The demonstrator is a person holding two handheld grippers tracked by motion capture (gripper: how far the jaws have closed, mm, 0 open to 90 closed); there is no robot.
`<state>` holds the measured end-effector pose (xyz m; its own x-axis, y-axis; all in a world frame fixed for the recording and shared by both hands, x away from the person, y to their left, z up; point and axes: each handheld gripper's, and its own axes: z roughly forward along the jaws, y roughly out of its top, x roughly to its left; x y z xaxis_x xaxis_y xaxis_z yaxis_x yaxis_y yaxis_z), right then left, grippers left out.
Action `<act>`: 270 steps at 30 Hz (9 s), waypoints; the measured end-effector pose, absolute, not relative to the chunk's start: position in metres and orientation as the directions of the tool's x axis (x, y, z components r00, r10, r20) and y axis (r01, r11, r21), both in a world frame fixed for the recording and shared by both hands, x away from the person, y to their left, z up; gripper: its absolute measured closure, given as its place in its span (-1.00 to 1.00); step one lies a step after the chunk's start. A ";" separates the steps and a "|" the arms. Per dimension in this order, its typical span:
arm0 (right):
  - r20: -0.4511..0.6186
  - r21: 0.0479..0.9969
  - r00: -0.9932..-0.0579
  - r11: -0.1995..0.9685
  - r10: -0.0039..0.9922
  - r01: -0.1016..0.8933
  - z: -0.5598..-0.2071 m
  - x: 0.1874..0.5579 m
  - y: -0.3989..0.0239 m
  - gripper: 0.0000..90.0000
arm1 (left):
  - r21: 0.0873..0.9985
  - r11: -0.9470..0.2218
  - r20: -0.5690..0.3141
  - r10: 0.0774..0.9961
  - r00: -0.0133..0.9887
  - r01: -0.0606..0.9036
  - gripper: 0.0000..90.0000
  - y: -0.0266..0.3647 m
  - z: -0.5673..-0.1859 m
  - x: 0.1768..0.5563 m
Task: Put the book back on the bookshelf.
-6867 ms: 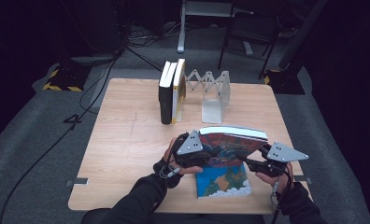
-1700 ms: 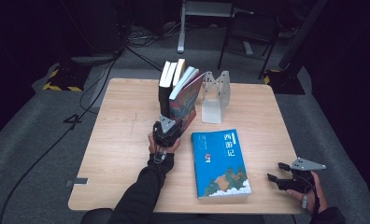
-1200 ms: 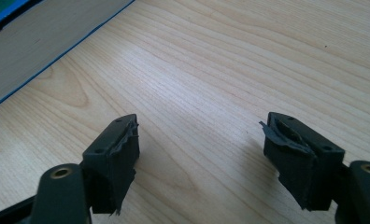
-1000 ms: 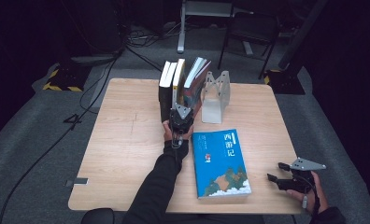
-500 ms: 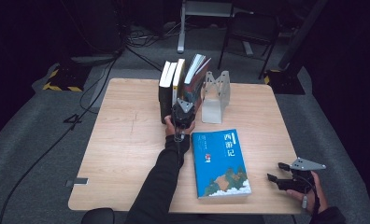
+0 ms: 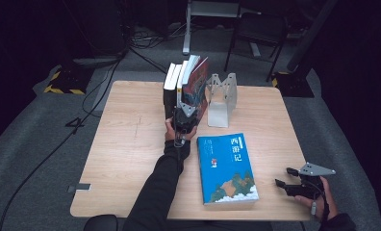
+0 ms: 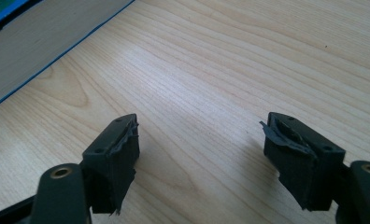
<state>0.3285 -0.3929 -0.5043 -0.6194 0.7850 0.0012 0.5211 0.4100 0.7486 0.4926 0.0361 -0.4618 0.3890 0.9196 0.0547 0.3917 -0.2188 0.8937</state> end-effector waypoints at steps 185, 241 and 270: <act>-0.040 0.734 -0.878 0.610 0.477 0.297 -0.486 0.315 -0.295 -0.41 | 0.726 -0.647 0.016 0.355 0.935 0.233 -0.54 0.043 -0.475 0.301; -0.156 0.825 -0.909 0.557 0.387 0.096 -0.451 0.326 -0.230 -0.38 | 0.759 -0.637 0.090 0.312 0.946 0.138 0.69 0.061 -0.450 0.310; -0.299 0.753 -0.879 0.658 0.372 0.023 -0.447 0.310 -0.207 0.59 | 0.719 -0.655 0.161 0.482 0.862 0.232 0.14 0.079 -0.471 0.342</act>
